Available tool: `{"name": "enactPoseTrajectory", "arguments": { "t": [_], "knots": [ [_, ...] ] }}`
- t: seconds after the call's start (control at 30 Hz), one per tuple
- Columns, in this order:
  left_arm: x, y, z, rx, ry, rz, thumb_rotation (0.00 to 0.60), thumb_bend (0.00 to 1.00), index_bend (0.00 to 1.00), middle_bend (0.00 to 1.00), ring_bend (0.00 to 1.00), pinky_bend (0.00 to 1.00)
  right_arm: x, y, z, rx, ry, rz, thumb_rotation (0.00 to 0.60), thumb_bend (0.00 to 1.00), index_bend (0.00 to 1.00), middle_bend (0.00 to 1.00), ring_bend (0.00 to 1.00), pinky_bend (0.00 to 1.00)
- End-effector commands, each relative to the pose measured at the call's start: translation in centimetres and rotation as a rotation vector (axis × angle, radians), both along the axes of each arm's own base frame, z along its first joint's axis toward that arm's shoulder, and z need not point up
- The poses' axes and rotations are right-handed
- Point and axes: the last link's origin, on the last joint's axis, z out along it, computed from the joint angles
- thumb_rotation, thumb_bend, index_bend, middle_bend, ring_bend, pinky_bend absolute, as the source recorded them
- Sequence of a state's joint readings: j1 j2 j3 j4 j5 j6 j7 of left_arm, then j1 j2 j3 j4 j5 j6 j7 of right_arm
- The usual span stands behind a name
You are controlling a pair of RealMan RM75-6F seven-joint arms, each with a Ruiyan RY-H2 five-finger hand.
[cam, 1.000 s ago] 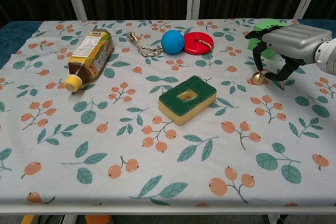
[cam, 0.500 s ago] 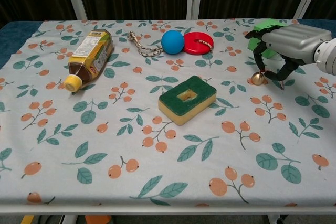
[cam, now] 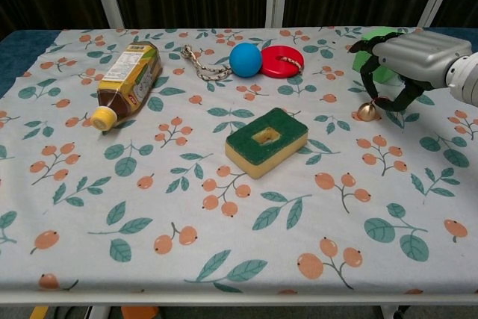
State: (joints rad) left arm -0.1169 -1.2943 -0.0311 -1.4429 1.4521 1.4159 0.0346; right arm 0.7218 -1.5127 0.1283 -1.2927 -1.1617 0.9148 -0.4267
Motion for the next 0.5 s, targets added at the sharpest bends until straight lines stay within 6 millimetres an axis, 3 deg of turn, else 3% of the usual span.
{"name": "enactPoseTrajectory", "arguments": {
  "t": [0.03,0.37,0.5],
  "knots": [
    [0.0,0.0,0.0,-0.001,0.000,0.000,0.600,0.00,0.00,0.00,0.00,0.01,0.3,-0.1,0.7,-0.022,-0.025,0.010,0.600,0.36,0.70,0.09,0.00,0.00],
    [0.3,0.1,-0.2,-0.008,0.005,-0.009,0.600,0.00,0.00,0.00,0.00,0.01,1.2,0.7,4.6,-0.112,-0.091,0.078,0.600,0.39,0.74,0.13,0.00,0.00],
    [0.5,0.2,-0.3,-0.014,0.007,-0.013,0.600,0.00,0.00,0.00,0.00,0.01,1.4,2.0,4.9,-0.059,-0.127,0.088,0.600,0.39,0.75,0.13,0.00,0.00]
  ]
}}
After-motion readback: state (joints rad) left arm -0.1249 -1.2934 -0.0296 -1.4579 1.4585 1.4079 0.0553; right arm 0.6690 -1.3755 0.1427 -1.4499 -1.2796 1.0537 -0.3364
